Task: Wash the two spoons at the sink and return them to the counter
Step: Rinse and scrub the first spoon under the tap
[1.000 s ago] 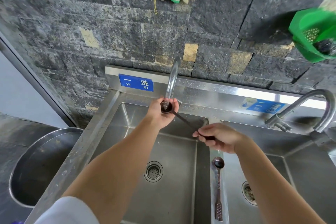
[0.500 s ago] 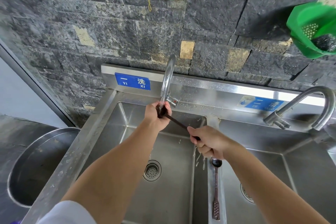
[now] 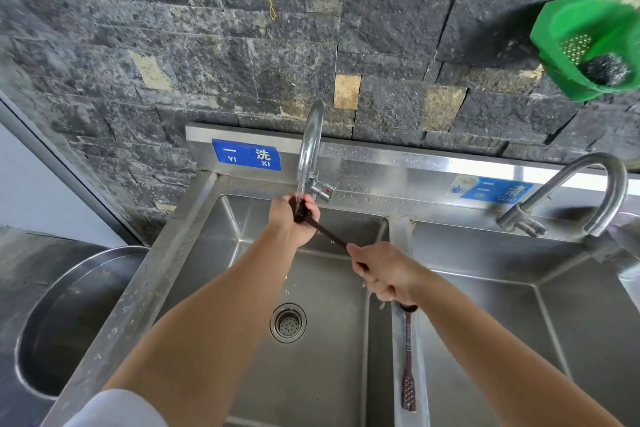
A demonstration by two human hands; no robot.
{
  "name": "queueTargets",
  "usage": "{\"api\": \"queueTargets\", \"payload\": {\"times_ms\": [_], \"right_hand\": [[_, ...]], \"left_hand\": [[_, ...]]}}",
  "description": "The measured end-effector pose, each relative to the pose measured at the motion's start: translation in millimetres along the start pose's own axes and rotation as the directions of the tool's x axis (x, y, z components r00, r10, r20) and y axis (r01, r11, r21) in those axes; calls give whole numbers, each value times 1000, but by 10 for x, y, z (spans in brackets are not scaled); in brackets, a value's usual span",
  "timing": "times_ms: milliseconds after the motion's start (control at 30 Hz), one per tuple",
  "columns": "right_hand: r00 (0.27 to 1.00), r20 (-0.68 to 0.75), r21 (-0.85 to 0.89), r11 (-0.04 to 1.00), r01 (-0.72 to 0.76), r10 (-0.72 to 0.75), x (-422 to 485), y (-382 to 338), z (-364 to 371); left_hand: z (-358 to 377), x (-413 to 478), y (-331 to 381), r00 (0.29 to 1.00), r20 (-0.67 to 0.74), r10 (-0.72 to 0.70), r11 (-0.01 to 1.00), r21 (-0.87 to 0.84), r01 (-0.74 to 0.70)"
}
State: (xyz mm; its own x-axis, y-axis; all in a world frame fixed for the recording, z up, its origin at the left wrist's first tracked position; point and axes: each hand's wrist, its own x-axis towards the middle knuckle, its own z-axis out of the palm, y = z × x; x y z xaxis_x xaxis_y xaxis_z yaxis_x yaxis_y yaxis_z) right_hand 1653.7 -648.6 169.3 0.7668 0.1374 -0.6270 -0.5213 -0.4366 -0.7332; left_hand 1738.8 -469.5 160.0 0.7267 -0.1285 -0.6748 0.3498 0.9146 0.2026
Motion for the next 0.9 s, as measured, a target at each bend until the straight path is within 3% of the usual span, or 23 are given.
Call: {"api": "queueTargets", "payload": {"times_ms": [33, 100, 167, 200, 233, 267, 300, 367, 433, 467, 533, 600, 633, 667, 700, 800, 867, 900], "right_hand": [[982, 173, 207, 972, -109, 73, -17, -14, -55], [931, 347, 345, 908, -236, 111, -48, -18, -175], [913, 383, 350, 893, -285, 141, -79, 4, -248], [930, 333, 320, 909, -265, 154, -80, 5, -261], [968, 217, 226, 958, -179, 130, -67, 19, -254], [998, 42, 24, 998, -50, 49, -61, 23, -230], [987, -133, -244, 968, 52, -86, -73, 16, -194], [887, -334, -640, 768, 35, -318, -104, 34, -115], [790, -384, -807, 590, -36, -478, -141, 57, 19], [781, -388, -818, 573, -48, -489, -160, 61, 72], [866, -348, -678, 734, 31, -359, -179, 51, 149], [993, -78, -166, 984, 71, -85, -176, 20, 173], [995, 95, 141, 989, -43, 30, -186, 18, 156], [968, 235, 347, 923, -168, 88, -202, 22, 130], [939, 326, 441, 861, -254, 110, -229, 17, 114], [890, 437, 482, 801, -355, 132, -245, 65, 96], [939, 310, 406, 872, -274, 151, -212, 44, 95], [985, 140, 249, 959, -138, 105, -198, 43, 92]], "left_hand": [[-19, -1, 6, 999, 23, -22, 1000, -18, 23], [-56, -25, 7, 993, 107, -57, 996, -62, 64], [-63, -68, 4, 978, 187, -89, 994, -50, 100], [-56, -86, -1, 974, 204, -100, 994, -27, 108], [-49, -88, -14, 974, 202, -99, 995, 2, 101], [-41, -89, -31, 978, 188, -89, 996, 25, 86], [-29, -86, -54, 983, 169, -69, 997, 33, 65], [-4, -84, -90, 992, 119, -34, 999, 16, 32], [28, -75, -100, 999, 47, -10, 1000, 15, 10], [41, -69, -93, 1000, 7, 3, 1000, 19, -3], [50, -56, -60, 999, -29, 25, 998, 51, -24], [27, -54, -20, 1000, -12, 21, 998, 66, -20], [-2, -51, -9, 1000, 6, 11, 999, 51, -11], [-32, -56, 0, 1000, 31, -1, 1000, 26, 1], [-57, -62, 12, 998, 57, -14, 1000, 1, 14], [-106, -76, 39, 993, 105, -57, 998, -34, 61], [-103, -97, 42, 993, 106, -56, 998, -20, 59], [-93, -103, 37, 995, 82, -52, 999, -1, 52]]}}
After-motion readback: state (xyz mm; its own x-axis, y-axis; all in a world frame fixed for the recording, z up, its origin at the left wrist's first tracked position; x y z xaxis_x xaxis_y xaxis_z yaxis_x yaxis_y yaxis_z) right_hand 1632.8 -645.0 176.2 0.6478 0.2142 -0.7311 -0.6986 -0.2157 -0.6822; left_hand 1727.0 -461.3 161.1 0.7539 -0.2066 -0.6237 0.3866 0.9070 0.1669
